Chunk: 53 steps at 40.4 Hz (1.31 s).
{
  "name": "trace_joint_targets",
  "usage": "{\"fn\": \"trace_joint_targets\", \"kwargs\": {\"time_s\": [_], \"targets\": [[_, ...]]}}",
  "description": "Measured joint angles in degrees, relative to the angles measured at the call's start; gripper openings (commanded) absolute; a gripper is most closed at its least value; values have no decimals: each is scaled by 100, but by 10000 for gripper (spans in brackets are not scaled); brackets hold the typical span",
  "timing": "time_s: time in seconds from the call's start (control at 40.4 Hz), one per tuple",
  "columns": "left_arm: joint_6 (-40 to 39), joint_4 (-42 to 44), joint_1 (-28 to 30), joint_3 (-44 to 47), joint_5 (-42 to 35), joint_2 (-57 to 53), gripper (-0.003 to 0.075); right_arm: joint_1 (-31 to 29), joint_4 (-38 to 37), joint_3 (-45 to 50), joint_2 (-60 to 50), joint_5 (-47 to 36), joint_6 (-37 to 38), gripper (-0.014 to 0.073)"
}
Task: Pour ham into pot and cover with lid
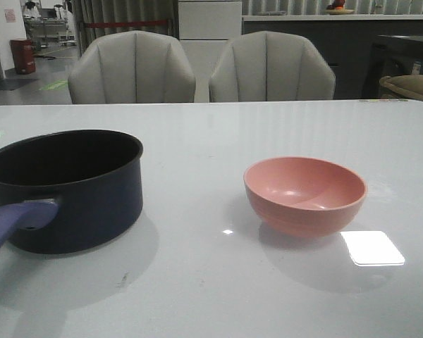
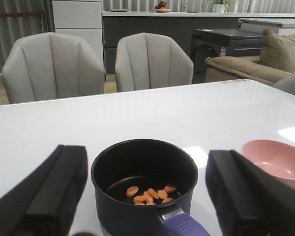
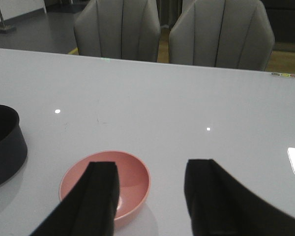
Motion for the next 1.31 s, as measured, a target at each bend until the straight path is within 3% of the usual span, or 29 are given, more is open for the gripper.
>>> {"fn": "trace_joint_targets", "kwargs": {"time_s": [0.347,0.446,0.545,0.817,1.015,1.139,1.312], "targets": [[0,0,0,0,0,0,529,0,0,829,-641,-99,0,421],[0,0,0,0,0,0,529,0,0,852,-641,-99,0,305],[0,0,0,0,0,0,529,0,0,852,-641,-132,0,118],[0,-15,0,0,20,0,531,0,0,852,-641,-146,0,147],[0,-15,0,-110,137,87,595,0,0,852,-641,-146,0,147],[0,-15,0,-447,417,541,646,0,0,852,-641,-146,0,147],[-238,122,0,-910,666,1535,648,0,0,852,-641,-146,0,147]]}}
